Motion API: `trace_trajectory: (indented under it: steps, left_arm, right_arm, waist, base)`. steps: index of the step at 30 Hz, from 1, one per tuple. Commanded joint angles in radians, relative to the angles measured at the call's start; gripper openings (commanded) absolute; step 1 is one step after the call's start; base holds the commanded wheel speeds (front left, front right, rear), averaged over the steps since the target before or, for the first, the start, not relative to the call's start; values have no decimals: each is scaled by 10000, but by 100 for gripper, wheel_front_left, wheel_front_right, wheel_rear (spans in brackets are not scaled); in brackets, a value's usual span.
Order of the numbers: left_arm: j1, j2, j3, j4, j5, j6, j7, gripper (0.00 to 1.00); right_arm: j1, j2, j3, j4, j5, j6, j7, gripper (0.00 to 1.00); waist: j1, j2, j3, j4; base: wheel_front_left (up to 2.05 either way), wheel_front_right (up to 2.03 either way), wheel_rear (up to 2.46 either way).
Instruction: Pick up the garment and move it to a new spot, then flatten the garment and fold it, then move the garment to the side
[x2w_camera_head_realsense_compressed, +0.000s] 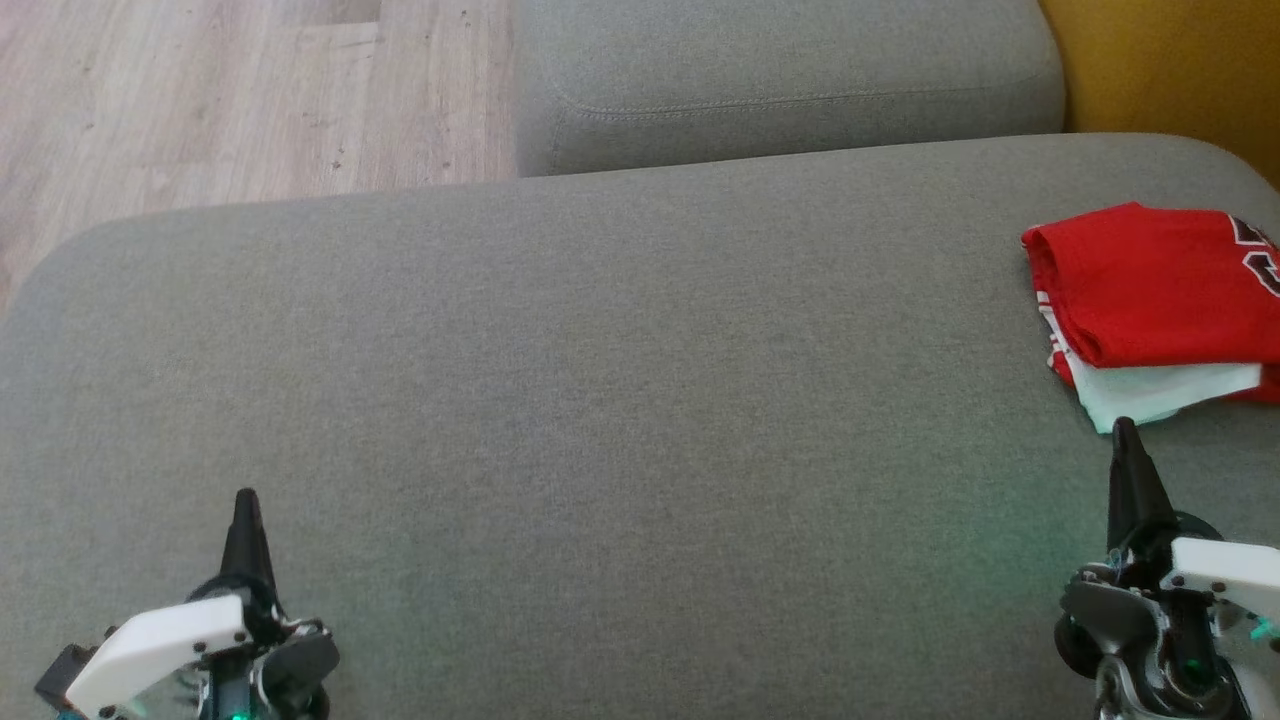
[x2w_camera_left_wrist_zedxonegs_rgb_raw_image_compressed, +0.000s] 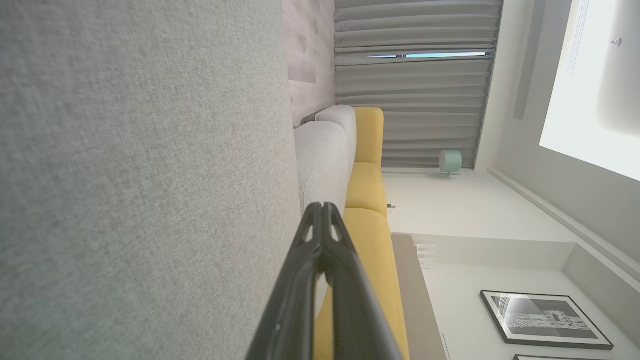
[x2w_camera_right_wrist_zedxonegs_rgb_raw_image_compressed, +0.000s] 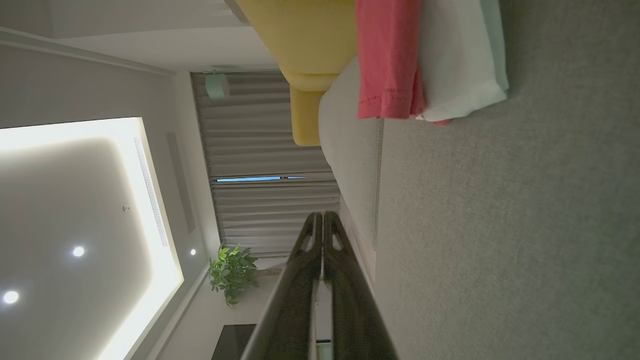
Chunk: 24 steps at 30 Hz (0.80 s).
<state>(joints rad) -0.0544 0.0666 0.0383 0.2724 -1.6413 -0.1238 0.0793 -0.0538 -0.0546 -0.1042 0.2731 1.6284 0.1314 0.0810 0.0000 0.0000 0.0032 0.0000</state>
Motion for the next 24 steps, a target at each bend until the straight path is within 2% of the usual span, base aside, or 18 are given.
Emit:
trace_trajectory:
  steps: [1,24]
  left_arm:
    - [-507,78,421,-288,49,-69,71,0]
    - [-514,20,502,-284,116,-69,136,0]
  right_arm:
    - [-516,-156,178,-300,30,-7,102,0]
    - [-522,-107,109,-295,-28,-7,157,0]
  waist:
    - [0,0,-1,0]
    - [0,0,-1,0]
  base:
    - [0,0,0]
    - [0,0,0]
